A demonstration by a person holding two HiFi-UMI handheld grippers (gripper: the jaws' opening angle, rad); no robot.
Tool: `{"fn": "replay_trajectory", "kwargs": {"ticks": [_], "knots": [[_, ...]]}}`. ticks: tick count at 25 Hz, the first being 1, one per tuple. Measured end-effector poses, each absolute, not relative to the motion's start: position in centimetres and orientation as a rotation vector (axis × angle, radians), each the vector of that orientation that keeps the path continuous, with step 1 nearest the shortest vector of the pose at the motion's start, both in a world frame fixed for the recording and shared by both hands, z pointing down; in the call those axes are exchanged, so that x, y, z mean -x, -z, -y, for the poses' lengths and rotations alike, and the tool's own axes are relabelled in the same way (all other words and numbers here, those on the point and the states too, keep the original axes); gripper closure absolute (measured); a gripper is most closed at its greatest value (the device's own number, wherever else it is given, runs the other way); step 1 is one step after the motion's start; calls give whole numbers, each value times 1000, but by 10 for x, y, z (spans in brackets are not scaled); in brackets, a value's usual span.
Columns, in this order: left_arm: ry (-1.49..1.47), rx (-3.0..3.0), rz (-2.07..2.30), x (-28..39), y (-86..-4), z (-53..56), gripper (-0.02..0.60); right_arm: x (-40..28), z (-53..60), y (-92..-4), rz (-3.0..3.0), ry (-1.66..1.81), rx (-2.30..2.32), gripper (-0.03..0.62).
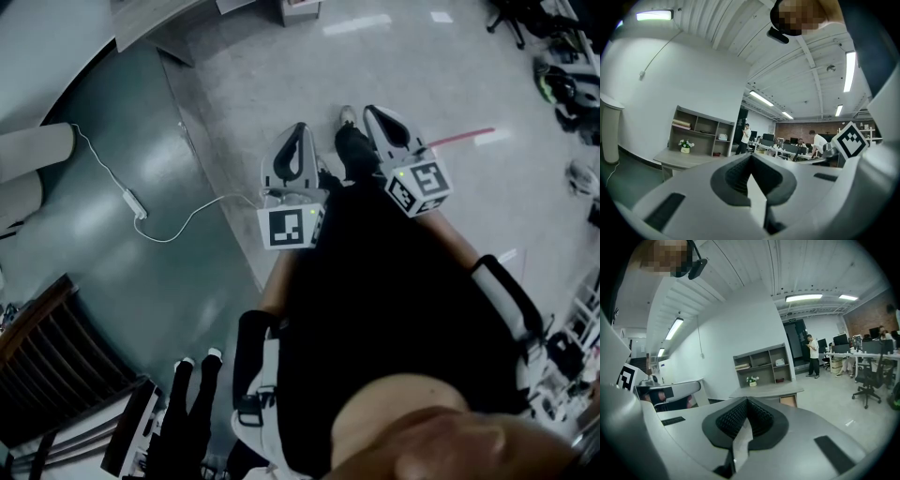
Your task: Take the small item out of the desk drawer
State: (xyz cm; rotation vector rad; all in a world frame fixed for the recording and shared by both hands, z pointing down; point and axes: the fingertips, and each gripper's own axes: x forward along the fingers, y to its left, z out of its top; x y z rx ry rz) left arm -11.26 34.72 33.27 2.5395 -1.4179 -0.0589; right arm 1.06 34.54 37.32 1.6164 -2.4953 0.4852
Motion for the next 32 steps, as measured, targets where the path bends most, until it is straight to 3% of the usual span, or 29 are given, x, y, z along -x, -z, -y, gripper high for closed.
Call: {"fn": "replay_trajectory", "kwargs": {"ticks": [15, 32], "knots": [[54, -2537, 1437, 122, -336, -296, 591, -5, -286, -380, 2504, -467, -1617, 595], [-21, -2524, 1407, 74, -341, -166, 591, -51, -154, -392, 2474, -538, -1621, 595]]}}
